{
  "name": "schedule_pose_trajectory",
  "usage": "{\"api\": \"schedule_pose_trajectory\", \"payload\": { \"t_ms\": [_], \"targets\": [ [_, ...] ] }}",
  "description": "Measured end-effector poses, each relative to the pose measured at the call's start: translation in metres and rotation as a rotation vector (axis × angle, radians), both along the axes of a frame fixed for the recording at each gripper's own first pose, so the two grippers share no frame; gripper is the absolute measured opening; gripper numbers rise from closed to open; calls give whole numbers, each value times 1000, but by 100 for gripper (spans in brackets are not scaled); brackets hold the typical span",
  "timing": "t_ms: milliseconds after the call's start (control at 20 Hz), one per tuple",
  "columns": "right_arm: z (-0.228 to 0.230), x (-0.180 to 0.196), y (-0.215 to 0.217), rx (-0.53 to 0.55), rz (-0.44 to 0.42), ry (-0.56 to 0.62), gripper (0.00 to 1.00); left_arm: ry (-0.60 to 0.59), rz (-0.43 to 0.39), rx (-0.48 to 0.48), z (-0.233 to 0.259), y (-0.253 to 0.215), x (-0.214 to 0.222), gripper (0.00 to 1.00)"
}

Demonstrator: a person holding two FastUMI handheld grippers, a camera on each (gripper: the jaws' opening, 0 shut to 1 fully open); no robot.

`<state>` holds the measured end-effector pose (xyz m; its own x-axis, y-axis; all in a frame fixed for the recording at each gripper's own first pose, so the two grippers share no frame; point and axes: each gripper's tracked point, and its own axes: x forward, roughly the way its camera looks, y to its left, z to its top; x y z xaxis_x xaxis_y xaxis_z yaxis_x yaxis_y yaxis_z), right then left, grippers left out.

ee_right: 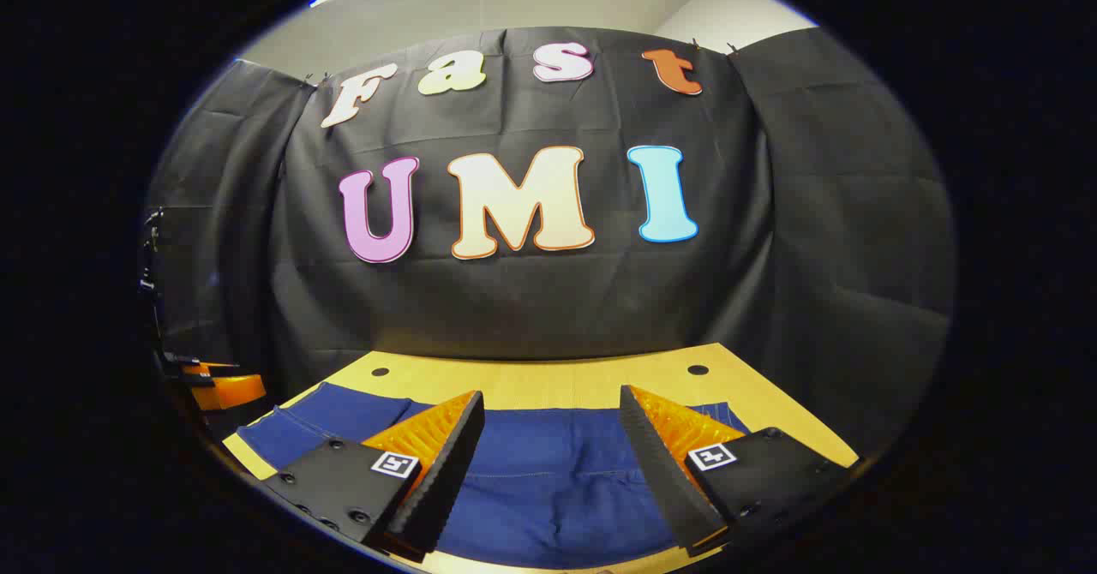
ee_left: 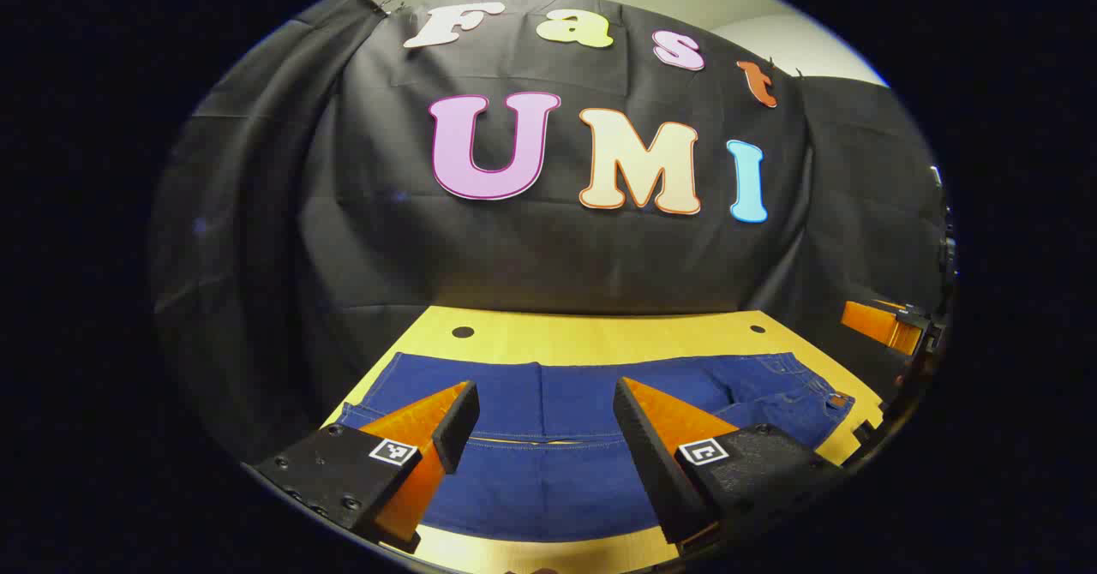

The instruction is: Grasp the waist and the cuffs of the jeans and fold them to make the two legs overlap; first hold the waist and fold one-third of the jeans toward the cuffs, then hold the cuffs and fold the remaining one-third in the same direction to finish folding.

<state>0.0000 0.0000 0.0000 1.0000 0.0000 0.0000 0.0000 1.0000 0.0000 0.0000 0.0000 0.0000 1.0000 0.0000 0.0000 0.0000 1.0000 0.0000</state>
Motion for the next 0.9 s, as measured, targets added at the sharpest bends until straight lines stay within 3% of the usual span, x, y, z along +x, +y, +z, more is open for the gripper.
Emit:
{"api": "schedule_pose_trajectory", "payload": {
  "t_ms": [600,900],
  "targets": [
    [-5,-1,20,-17,35,20,98,60,22,-25,-27,25,-5,95],
    [-10,2,18,-18,49,41,100,97,-33,21,-36,21,-6,94]
  ]
}}
